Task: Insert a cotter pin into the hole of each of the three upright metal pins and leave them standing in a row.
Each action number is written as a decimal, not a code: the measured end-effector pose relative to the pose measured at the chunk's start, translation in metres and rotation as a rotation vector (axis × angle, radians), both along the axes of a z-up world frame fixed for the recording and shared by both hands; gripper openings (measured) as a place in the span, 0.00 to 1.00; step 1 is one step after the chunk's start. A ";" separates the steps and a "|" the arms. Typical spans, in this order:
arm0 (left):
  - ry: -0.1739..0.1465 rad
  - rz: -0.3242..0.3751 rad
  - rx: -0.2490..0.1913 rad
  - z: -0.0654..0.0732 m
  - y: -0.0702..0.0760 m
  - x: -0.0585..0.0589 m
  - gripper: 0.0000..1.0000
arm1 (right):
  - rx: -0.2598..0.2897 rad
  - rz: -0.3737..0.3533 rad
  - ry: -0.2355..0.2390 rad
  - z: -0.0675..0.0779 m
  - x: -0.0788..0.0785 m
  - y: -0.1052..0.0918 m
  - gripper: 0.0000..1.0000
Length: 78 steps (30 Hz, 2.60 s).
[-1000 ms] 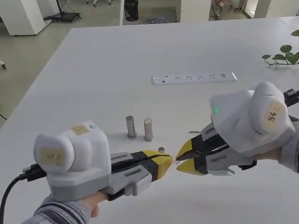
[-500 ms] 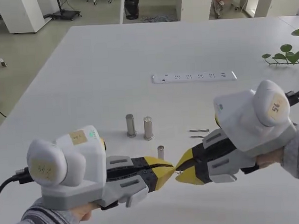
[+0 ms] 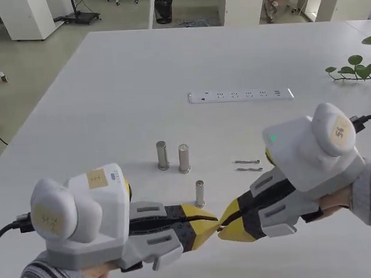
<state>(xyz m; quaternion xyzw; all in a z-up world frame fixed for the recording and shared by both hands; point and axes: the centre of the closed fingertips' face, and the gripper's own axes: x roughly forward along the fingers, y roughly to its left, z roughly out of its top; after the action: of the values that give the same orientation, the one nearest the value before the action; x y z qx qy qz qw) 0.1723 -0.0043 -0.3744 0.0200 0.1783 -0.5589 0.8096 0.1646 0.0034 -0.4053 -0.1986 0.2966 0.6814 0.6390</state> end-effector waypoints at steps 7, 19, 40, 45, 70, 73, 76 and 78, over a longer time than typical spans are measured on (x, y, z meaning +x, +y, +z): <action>-0.006 0.011 0.015 -0.003 0.004 0.001 0.00 | -0.003 0.013 -0.052 0.002 0.004 0.000 0.00; -0.007 0.040 0.029 -0.007 0.005 0.002 0.00 | -0.041 0.076 -0.156 0.001 0.005 -0.001 0.00; -0.073 0.211 0.098 -0.027 0.011 0.016 0.14 | -0.139 -0.067 -0.323 -0.009 0.057 -0.024 0.00; -0.086 0.294 0.102 -0.030 0.017 0.029 0.16 | -0.169 -0.107 -0.331 -0.020 0.070 -0.030 0.00; 0.013 0.510 0.140 -0.073 0.027 0.078 0.23 | -0.217 -0.160 -0.311 -0.052 0.105 -0.035 0.00; 0.022 0.526 0.144 -0.079 0.026 0.084 0.22 | -0.212 -0.162 -0.306 -0.053 0.108 -0.033 0.00; 0.028 0.533 0.146 -0.082 0.024 0.089 0.21 | -0.210 -0.157 -0.308 -0.053 0.109 -0.031 0.00; 0.033 0.542 0.144 -0.084 0.023 0.092 0.21 | -0.208 -0.155 -0.310 -0.053 0.109 -0.030 0.00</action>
<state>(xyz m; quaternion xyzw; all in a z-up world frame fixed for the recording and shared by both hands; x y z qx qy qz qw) 0.2644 0.0184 -0.4583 0.0198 0.2294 -0.3083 0.9230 0.2738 -0.0266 -0.4581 -0.3428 0.2776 0.5572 0.7035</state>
